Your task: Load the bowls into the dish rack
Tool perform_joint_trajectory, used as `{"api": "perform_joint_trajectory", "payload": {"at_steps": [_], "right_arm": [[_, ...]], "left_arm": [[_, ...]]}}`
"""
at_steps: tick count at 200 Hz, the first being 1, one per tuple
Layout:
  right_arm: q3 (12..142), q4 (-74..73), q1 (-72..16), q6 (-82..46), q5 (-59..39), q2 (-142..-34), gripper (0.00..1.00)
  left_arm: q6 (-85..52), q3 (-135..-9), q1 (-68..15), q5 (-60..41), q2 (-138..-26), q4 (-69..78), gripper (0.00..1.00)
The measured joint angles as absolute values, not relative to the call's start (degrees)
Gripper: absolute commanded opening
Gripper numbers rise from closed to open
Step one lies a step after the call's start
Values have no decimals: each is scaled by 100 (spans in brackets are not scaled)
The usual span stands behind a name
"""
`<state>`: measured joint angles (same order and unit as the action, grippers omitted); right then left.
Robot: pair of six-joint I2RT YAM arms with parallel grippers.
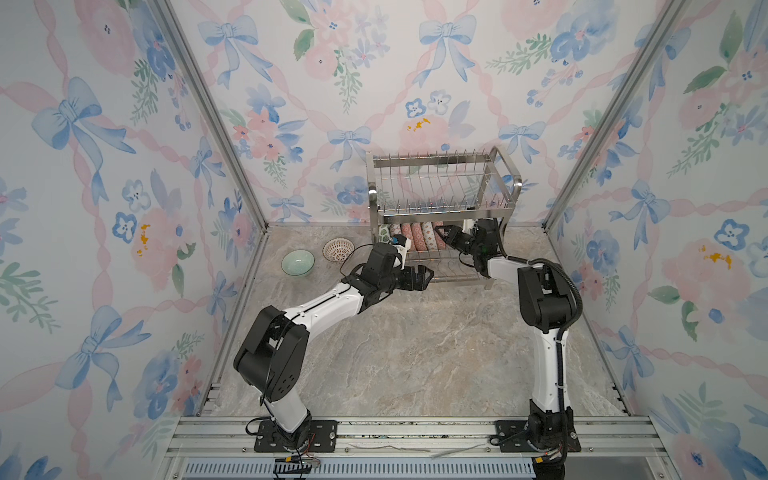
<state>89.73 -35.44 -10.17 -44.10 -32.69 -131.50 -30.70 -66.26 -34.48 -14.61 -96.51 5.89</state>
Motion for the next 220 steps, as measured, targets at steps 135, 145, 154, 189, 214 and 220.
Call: {"api": "perform_joint_trajectory", "payload": {"at_steps": [135,145,154,189,214,220], "right_arm": [[8390,-3500,-985,-4250,-3089,-12803,34],[8283,-3492,-985,-4235,-3065,-12711,34],[8189,-3492,-985,-4233,-3046,-12628,34],[7950,-3492,-985,-4230,-2982,-12418,39],[7946,-3535,-991,-4241,-2982,-12405,41],[7946,-3548,-991,-4244,-2980,-12405,41]], "left_arm": [[-3070,-6628,-3448,-1461,-9651,589,98],[-3068,-6628,-3448,-1459,-9651,589,98],[-3068,-6628,-3448,-1457,-9651,589,98],[-3068,-6630,-3448,-1459,-9651,589,98],[-3068,-6630,-3448,-1457,-9651,587,98],[-3068,-6630,-3448,-1455,-9651,589,98]]}}
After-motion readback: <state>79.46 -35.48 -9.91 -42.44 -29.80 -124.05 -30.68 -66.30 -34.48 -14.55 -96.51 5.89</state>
